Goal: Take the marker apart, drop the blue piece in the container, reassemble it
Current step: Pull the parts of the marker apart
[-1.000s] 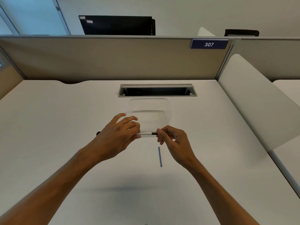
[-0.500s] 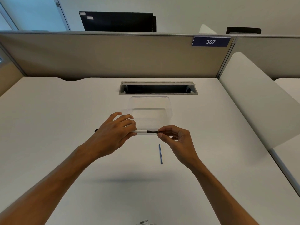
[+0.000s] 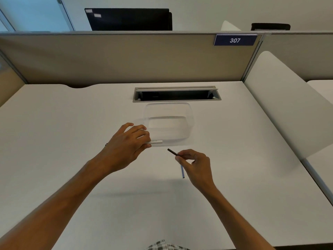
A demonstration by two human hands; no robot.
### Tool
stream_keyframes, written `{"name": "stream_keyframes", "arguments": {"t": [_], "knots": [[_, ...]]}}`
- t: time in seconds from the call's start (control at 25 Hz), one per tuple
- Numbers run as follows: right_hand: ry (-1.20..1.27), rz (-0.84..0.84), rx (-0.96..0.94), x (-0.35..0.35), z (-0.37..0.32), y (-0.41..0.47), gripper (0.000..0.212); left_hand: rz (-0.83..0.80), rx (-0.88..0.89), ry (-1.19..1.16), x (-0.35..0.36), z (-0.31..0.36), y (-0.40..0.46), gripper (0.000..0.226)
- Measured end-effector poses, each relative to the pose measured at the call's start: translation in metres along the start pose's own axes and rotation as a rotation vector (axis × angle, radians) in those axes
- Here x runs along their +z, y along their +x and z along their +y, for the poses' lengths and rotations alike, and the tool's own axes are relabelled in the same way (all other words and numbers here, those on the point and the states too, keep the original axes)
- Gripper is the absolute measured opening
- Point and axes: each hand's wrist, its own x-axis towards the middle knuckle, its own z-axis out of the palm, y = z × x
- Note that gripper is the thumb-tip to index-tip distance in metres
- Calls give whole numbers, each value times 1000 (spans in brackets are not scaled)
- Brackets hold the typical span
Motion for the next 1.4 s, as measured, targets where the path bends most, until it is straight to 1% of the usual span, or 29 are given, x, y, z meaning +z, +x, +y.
{"name": "stream_keyframes", "arguments": {"t": [0.08,0.12,0.2,0.24,0.4,0.56,1.0,1.24,1.4], "knots": [[-108,51,6,21,6,-7,7,-12,10,-23,1,-9,-7,25],[-196,63,-22,25,10,-8,7,-10,8,-26,2,-8,-7,26],[-384,52,-85,35,18,-10,6,-4,6,-34,2,-7,-7,26],[-440,38,-102,39,22,-8,6,-2,11,-36,2,-6,-7,25],[-546,3,-100,54,35,-8,13,-1,7,-51,3,-6,-8,21],[-592,54,-89,64,41,-10,16,-7,-2,-71,4,-5,-8,20],[-692,63,-75,80,51,-11,24,-26,-15,-101,9,-6,-11,24],[-643,77,-59,77,51,-12,29,-11,-11,-111,12,-5,-10,24],[-494,148,-135,68,39,-13,19,-7,-9,-132,15,-2,-10,23]]}}
